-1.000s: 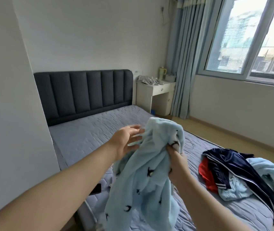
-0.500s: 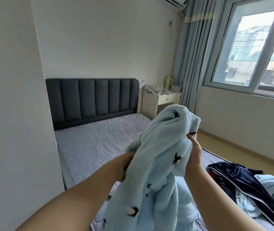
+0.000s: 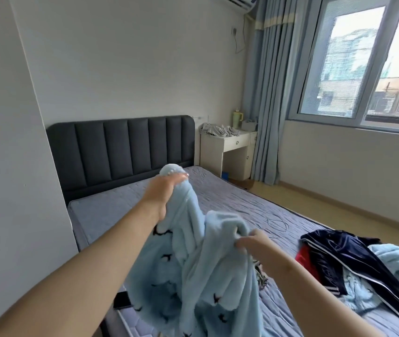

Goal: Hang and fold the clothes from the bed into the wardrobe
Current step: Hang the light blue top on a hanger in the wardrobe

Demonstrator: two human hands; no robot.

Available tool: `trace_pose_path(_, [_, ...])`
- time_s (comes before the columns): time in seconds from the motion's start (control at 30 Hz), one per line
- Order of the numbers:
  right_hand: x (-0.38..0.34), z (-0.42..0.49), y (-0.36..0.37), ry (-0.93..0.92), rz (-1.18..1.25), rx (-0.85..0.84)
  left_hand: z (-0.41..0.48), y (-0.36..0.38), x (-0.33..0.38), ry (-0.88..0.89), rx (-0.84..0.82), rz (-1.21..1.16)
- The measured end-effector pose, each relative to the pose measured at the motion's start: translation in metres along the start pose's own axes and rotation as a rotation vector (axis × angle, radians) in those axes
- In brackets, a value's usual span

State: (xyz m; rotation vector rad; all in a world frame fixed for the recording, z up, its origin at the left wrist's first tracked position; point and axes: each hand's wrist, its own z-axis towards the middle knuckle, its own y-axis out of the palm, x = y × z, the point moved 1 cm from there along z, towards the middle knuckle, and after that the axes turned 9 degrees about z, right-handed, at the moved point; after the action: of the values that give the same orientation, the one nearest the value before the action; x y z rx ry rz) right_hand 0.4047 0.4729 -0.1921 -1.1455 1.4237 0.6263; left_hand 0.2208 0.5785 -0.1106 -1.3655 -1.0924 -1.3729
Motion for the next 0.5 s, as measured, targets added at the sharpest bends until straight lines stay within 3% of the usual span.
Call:
trace_pose_path(0.13, [-0.011, 0.009, 0.009, -0.109, -0.011, 0.035, -0.013, 0.003, 0.009, 0.48, -0.421, 0.672])
trace_pose_path(0.27, [-0.026, 0.003, 0.03, -0.226, 0.057, -0.192, -0.017, 0.021, 0.012, 0.821, -0.511, 1.394])
trace_pose_path(0.37, [-0.02, -0.004, 0.038, -0.167, 0.078, -0.315, -0.013, 0.022, 0.009, 1.071, -0.376, 1.563])
trace_pose_path(0.5, [-0.004, 0.0, 0.036, -0.095, 0.038, -0.471, -0.003, 0.001, 0.002, 1.069, -0.15, 1.363])
